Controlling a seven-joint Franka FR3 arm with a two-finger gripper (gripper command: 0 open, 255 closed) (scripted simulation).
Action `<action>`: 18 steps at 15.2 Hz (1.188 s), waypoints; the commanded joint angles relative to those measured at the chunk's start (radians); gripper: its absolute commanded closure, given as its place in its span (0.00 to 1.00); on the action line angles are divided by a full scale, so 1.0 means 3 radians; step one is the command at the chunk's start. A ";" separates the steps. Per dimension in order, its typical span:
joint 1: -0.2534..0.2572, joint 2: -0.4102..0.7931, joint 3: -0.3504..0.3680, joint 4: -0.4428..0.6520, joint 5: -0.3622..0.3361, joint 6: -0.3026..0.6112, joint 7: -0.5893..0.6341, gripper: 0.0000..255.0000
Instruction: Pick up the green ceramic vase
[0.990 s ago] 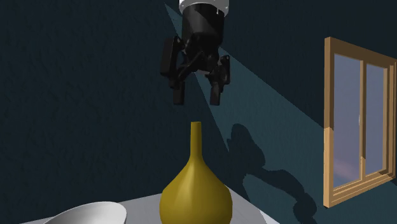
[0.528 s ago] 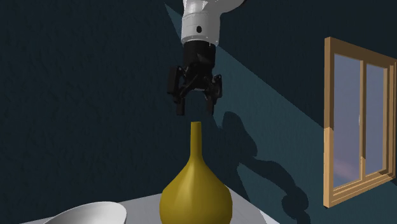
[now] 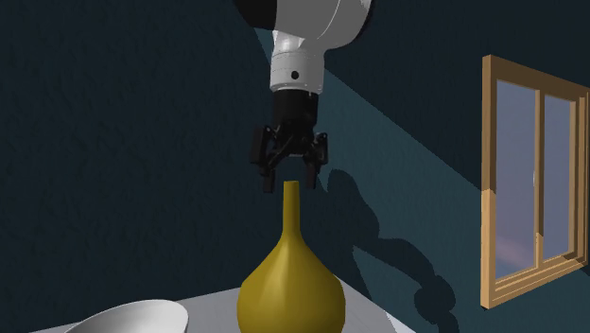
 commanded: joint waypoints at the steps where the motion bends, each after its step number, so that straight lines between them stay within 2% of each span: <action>1: 0.0004 -0.0004 0.0003 -0.0080 -0.0001 0.0077 0.0004 0.00; 2: 0.0004 -0.0005 0.0003 -0.0080 -0.0001 0.0077 0.0004 0.00; 3: 0.0005 -0.0004 0.0004 -0.0080 -0.0001 0.0077 0.0006 1.00; 12: 0.0004 -0.0004 0.0003 -0.0080 -0.0001 0.0077 0.0004 1.00; 18: 0.0001 -0.0006 0.0000 0.0187 -0.0005 -0.0191 0.0011 1.00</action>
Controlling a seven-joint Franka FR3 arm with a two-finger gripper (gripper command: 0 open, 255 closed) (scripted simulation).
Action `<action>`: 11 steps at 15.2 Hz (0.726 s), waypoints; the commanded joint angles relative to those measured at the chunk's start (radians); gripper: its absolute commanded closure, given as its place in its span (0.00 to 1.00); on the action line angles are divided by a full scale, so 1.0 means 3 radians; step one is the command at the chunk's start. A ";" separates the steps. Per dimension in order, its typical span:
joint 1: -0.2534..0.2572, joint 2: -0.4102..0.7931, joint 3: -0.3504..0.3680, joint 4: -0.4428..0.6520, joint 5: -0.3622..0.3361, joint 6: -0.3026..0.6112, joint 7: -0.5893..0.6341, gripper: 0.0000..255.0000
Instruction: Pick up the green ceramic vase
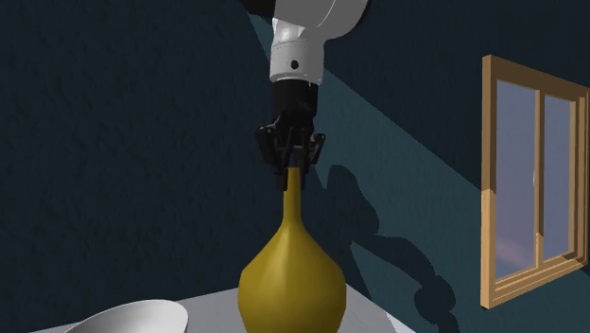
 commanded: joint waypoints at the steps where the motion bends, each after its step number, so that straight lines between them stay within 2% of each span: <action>1: 0.0000 -0.0003 0.0000 0.0103 -0.0001 -0.0100 0.0005 1.00; 9: -0.0014 0.0049 -0.0007 0.0528 0.0013 -0.0476 0.0003 1.00; 11: -0.0014 0.0050 -0.0008 0.0537 0.0013 -0.0483 0.0003 1.00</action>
